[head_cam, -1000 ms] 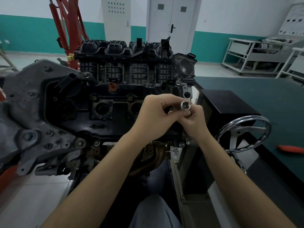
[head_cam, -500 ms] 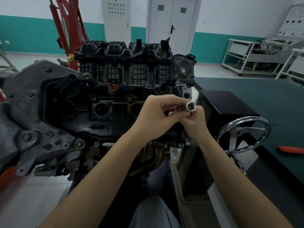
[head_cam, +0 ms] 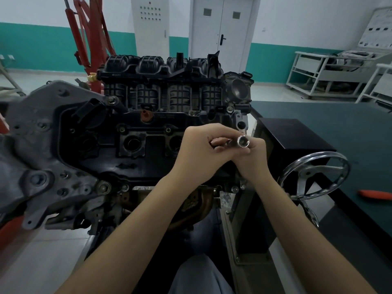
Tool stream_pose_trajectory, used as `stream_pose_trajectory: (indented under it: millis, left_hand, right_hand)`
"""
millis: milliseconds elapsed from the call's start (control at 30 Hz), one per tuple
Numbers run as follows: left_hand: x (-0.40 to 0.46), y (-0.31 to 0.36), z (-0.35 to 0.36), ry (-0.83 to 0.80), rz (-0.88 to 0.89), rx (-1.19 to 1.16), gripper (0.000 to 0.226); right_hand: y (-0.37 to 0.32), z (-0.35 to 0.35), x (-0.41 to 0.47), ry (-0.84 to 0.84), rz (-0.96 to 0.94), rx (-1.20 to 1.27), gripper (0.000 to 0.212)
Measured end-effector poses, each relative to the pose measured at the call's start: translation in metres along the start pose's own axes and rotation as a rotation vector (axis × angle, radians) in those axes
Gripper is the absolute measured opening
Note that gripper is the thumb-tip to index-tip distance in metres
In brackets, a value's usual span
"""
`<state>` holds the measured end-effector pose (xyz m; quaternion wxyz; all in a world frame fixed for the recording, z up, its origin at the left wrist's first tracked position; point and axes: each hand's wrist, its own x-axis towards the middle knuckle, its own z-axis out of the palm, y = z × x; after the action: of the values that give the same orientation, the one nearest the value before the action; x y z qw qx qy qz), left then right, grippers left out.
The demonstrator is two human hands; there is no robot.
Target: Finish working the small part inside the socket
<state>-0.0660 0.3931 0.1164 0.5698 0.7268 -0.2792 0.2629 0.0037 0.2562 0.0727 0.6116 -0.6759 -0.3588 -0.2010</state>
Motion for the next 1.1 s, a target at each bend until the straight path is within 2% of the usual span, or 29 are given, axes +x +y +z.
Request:
stream_pose_trajectory:
  millis: [133,267,500,667,767,867,1000,1100]
  left_hand:
    - [0.0001,-0.0007,0.0012,-0.006,-0.006,0.042,0.024]
    - [0.0014,-0.0006,-0.0022,-0.072,-0.022,-0.030,0.028]
    - [0.0029,0.0004,0.0004,-0.040,-0.041,0.043,0.024]
    - [0.0036,-0.0008,-0.0042,-0.145,-0.063,-0.017,0.031]
    - [0.0021,-0.0017,-0.0019,-0.066,-0.018,0.105,0.025]
    - [0.0026,-0.0022,-0.0005,-0.034,-0.024,0.087,0.022]
    - [0.0035,-0.0011,-0.0030,-0.145,-0.091,-0.039,0.027]
    - [0.0020,0.0022,-0.0035,-0.110,-0.090,-0.003,0.027]
  right_hand:
    - [-0.0011,-0.0052,-0.0003,-0.041,-0.013,-0.042,0.034]
    - [-0.0037,-0.0071,0.0000,-0.056,-0.024,-0.094,0.036]
    - [-0.0045,-0.0047,-0.0018,-0.035,-0.026,-0.089,0.040]
    - [-0.0059,-0.0043,-0.0005,-0.037,0.034,-0.066,0.038]
    - [-0.0082,-0.0034,0.0015,-0.043,-0.003,-0.084,0.038]
    - [-0.0057,-0.0048,-0.0004,-0.046,-0.017,-0.114,0.042]
    - [-0.0019,-0.0067,-0.0024,-0.033,0.014,-0.137,0.024]
    - [-0.0021,-0.0069,-0.0011,-0.023,0.004,-0.116,0.023]
